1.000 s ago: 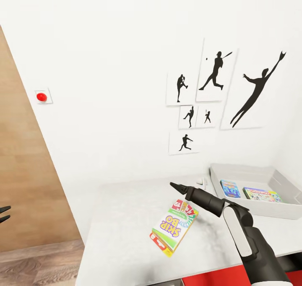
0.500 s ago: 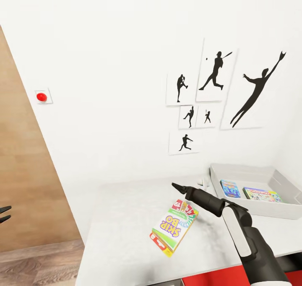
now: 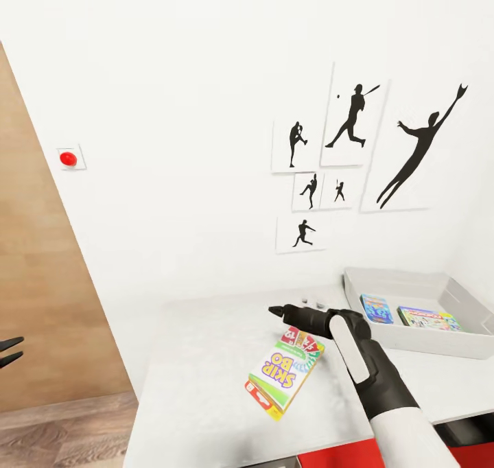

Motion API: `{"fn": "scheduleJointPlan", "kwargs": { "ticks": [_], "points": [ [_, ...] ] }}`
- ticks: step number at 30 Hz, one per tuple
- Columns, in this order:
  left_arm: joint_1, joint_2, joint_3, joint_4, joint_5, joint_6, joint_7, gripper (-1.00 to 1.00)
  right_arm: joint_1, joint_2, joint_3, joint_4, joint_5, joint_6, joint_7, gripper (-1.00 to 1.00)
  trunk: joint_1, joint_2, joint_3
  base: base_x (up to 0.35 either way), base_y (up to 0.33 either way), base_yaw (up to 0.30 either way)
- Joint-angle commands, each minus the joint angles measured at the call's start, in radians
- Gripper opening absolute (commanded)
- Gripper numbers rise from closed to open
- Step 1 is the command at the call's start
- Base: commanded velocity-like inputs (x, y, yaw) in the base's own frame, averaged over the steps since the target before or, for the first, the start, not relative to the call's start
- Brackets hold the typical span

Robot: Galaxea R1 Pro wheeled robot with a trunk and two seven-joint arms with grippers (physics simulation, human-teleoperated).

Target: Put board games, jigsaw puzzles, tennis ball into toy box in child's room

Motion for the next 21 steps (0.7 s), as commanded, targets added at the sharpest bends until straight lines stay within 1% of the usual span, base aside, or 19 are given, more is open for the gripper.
{"fn": "scheduleJointPlan", "kwargs": {
  "ticks": [1,6,7,10,16,21],
  "points": [
    [-0.001,-0.001,-0.003,0.001,0.003,0.011,-0.004,1.0,-0.02,0.008,0.0,0.03,0.004,0.009,-0.018,1.0,0.0,-0.001,-0.002,0.0,0.0,0.0],
    [-0.001,-0.003,-0.003,0.0,0.003,0.011,-0.004,1.0,-0.11,0.033,0.003,0.18,0.009,0.008,-0.096,1.0,0.0,-0.001,-0.002,0.0,0.0,0.0],
    [-0.001,-0.004,-0.003,0.0,0.003,0.011,-0.004,1.0,-0.14,0.038,0.004,0.234,0.009,0.001,-0.117,1.0,0.0,-0.001,-0.002,0.0,0.0,0.0],
    [-0.001,-0.004,-0.003,0.0,0.003,0.011,-0.004,1.0,-0.178,0.042,0.005,0.301,0.01,-0.013,-0.14,1.0,0.0,-0.001,-0.002,0.0,0.0,0.0],
    [-0.001,-0.005,-0.003,0.0,0.003,0.011,-0.004,1.0,-0.231,0.045,0.006,0.379,0.008,-0.027,-0.181,1.0,0.0,-0.001,-0.002,0.0,0.016,0.0],
    [-0.001,-0.005,-0.003,0.0,0.003,0.011,-0.004,1.0,-0.252,0.046,0.006,0.412,0.007,-0.031,-0.224,1.0,0.0,-0.001,-0.002,0.0,0.027,0.0]
  ]
}}
